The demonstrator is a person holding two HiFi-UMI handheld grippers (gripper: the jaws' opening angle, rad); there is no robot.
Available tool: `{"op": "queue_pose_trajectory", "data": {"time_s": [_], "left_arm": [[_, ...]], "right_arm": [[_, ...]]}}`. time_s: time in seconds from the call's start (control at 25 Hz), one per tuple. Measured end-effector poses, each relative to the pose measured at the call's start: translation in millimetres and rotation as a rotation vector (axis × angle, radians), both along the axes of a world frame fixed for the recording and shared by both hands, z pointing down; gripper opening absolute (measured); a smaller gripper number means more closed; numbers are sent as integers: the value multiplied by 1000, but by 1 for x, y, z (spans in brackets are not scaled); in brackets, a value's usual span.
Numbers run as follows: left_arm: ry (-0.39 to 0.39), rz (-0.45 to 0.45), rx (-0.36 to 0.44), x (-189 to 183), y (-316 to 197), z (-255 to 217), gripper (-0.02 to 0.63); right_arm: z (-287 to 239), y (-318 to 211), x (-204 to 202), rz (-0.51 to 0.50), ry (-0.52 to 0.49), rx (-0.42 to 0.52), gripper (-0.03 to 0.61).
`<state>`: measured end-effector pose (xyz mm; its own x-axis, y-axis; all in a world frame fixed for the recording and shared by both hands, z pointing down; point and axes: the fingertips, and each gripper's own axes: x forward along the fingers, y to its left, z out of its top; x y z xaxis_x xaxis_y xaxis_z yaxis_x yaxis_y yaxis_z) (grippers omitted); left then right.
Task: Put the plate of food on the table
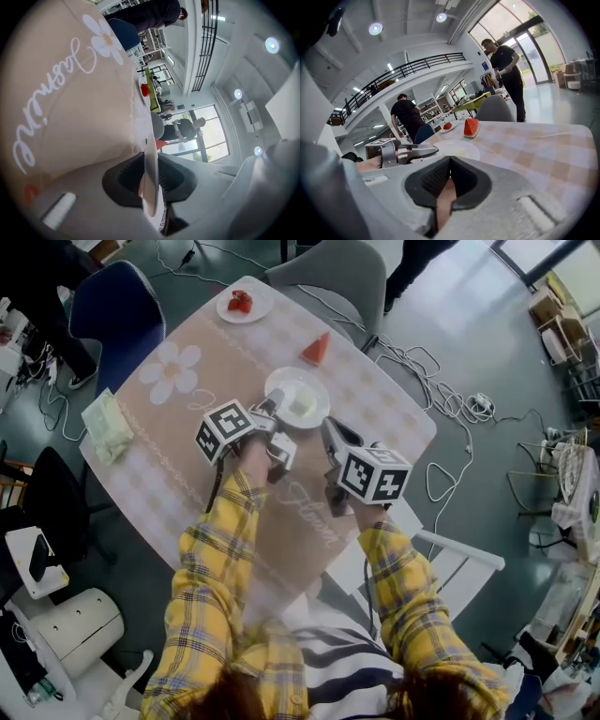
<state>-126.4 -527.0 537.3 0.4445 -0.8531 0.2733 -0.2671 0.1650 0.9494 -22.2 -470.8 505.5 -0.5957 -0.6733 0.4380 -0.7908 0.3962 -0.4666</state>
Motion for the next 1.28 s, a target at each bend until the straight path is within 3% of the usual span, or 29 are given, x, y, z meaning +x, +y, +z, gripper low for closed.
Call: {"op": "queue_pose_trajectory", "data": {"time_s": [0.16,0.32,0.4,0.52,0.72,0.88,1.0,1.04,1.08,1.28], "left_arm": [[-24,84,-4,6,1,-4,156],[-70,185,-3,16,8,-2,195],[-151,250,8,19,9,-3,228],[-349,347,28,18,8,-4,251],[-629,427,54,4,3,-5,287],[-836,470,73,-5,7,0,246],[-995,417,137,-13,13,-9,110],[-1025,393,163,-15,16,-13,31],[-1029,378,191,-14,21,-17,4],[-932,375,273,9,51,-20,3]], "right_arm": [[-1,-2,3,3,6,-1,-5],[-1,-1,5,17,0,1,-5],[1,1,3,15,-1,-3,-5],[0,4,0,9,-2,-4,-5],[-1,6,-2,6,3,0,-5],[3,5,3,12,16,-9,-5],[5,7,6,12,22,-17,-4],[6,7,6,10,23,-18,-5],[7,8,6,10,23,-19,-5],[9,13,7,8,26,-23,-5]]}}
